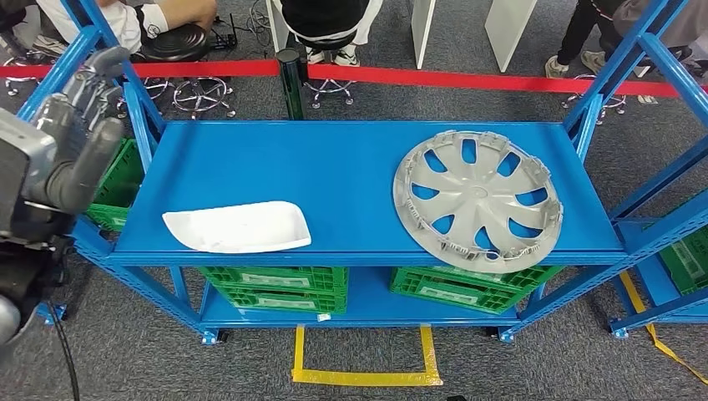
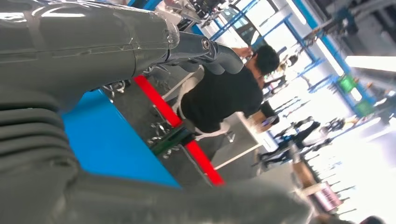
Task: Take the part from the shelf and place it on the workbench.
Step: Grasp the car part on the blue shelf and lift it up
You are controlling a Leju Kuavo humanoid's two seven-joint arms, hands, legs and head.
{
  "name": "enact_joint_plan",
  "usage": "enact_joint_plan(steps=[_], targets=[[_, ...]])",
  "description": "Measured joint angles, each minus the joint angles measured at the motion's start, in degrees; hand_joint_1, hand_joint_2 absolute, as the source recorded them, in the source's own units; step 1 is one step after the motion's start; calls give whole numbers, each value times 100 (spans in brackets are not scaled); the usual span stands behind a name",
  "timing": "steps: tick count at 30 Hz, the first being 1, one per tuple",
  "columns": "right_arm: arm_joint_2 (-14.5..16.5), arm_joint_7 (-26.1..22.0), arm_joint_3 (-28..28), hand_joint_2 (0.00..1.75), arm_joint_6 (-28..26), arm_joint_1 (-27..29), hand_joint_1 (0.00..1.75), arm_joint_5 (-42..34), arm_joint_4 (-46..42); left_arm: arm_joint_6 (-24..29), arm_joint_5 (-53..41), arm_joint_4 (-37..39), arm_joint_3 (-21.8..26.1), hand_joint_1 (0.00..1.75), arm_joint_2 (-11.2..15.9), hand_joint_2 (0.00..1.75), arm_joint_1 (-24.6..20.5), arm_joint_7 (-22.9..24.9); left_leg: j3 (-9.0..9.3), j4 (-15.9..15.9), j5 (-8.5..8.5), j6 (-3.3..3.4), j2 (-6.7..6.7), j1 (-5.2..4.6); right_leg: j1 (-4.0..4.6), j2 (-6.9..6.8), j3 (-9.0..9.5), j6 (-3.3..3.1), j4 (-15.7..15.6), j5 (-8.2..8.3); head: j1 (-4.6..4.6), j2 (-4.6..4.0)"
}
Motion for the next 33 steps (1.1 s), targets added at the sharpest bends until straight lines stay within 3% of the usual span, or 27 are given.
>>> enact_joint_plan(steps=[7, 15, 20, 33], targets=[[23, 8, 5, 175, -17, 3, 0, 4, -9, -772, -300, -122, -198, 0, 24, 175, -368, 523, 0, 0, 1, 1, -5, -11, -11, 1, 2, -1, -5, 2, 1, 0], [147, -4, 8, 175, 276, -41, 0, 193, 45, -3340, -1872, -88, -599, 0, -71, 175, -408, 607, 0, 0, 0, 2, -21, -25, -21, 3, 2, -1, -8, 2, 1, 0], [339, -13, 8, 175, 444, -73, 0, 243, 196, -4546, -2107, -64, -746, 0, -126, 175, -164, 619, 0, -1, 1, 2, -22, -27, -23, 3, 3, 0, -8, 2, 0, 0], [592, -18, 9, 175, 596, -91, 0, 378, 615, -5239, -2233, -52, -750, 0, -170, 175, 586, 629, 0, -2, 1, 4, -1, -28, -25, 2, 3, 1, -8, 1, 0, 0]])
